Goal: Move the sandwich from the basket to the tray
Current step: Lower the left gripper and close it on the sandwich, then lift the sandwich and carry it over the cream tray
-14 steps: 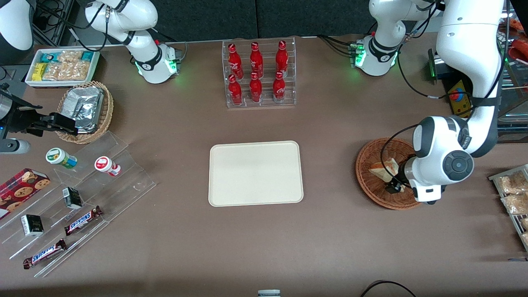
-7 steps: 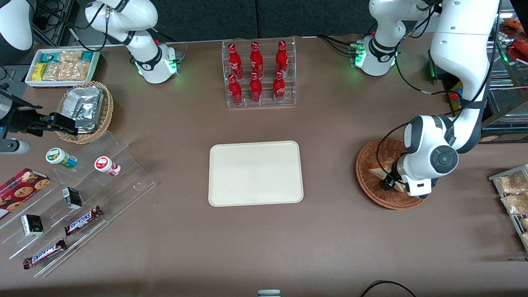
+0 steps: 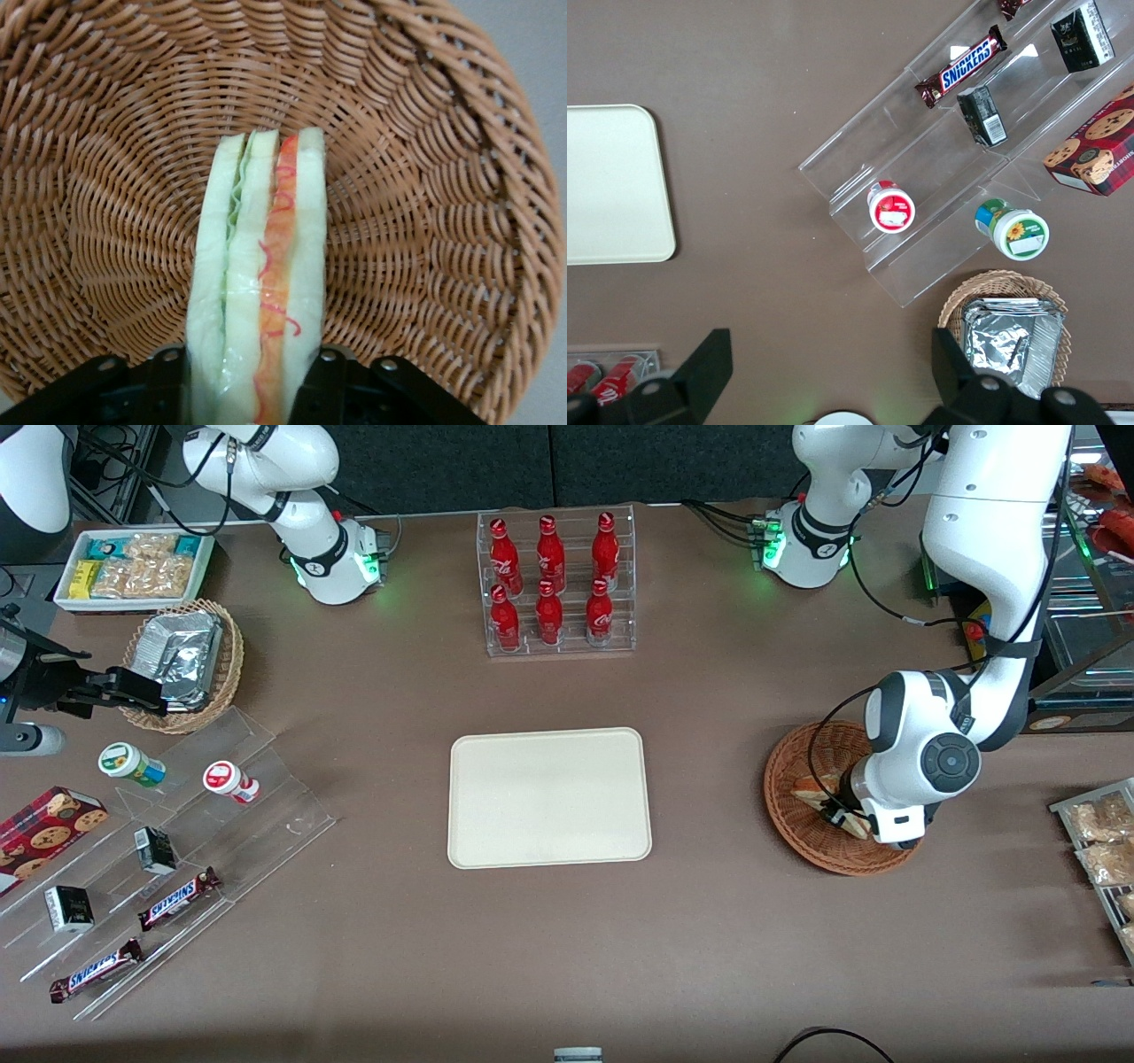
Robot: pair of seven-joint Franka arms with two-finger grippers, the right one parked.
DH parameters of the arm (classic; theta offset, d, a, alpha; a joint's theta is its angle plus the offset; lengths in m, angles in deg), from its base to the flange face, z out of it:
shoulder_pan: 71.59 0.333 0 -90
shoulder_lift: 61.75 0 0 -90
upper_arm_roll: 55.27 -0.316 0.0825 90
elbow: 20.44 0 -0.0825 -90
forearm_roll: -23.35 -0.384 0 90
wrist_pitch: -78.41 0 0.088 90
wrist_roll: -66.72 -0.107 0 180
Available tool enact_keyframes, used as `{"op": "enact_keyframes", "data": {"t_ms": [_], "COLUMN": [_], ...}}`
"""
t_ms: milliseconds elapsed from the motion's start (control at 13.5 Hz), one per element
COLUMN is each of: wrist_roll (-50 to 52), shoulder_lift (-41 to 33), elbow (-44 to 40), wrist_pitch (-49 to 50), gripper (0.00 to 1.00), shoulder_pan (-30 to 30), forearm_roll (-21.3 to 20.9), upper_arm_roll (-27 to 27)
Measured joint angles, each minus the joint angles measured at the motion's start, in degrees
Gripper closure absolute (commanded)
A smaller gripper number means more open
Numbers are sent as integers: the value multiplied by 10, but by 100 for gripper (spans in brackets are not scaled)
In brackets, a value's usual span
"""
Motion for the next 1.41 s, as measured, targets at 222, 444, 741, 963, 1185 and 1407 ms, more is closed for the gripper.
{"op": "enact_keyframes", "data": {"t_ms": [222,444,741,963,1185,1407], "wrist_roll": [-1,0,3,4,7,7], "shoulder_lift": [-35,-65,-66,-48,-1,67], "elbow": [-31,-141,-239,-256,-308,-373], "wrist_pitch": [58,202,267,266,265,253], "gripper": [91,91,91,91,91,90], "shoulder_pan": [-1,-15,-75,-143,-210,-265], "forearm_roll": [0,1,11,11,9,-19], "upper_arm_roll": [3,26,37,38,38,39]}}
